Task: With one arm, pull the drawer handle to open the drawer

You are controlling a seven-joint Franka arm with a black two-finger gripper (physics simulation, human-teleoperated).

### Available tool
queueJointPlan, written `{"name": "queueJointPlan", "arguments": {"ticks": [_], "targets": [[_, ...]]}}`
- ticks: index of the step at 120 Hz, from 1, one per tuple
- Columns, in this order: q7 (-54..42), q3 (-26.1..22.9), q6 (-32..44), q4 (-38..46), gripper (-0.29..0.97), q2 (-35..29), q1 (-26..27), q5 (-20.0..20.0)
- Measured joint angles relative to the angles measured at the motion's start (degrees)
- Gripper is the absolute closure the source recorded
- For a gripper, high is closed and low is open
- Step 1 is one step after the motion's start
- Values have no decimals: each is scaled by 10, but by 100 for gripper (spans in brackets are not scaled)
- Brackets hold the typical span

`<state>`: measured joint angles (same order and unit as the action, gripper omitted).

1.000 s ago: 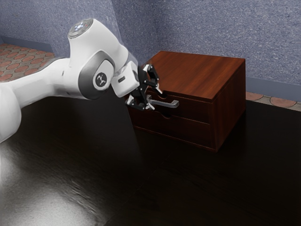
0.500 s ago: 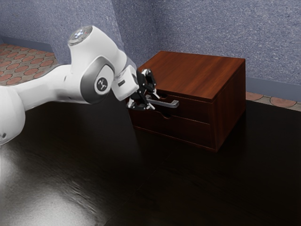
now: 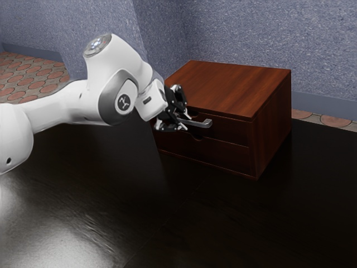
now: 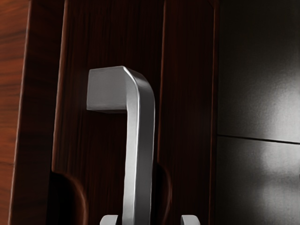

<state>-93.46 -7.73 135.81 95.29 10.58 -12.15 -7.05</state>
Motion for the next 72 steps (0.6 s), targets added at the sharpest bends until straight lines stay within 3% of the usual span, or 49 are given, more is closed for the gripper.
{"name": "queueJointPlan", "arguments": {"ticks": [43,72], "targets": [[4,-1,2,40,65,-23,0,-5],[5,1,2,89,68,-73,-1,-9]]}}
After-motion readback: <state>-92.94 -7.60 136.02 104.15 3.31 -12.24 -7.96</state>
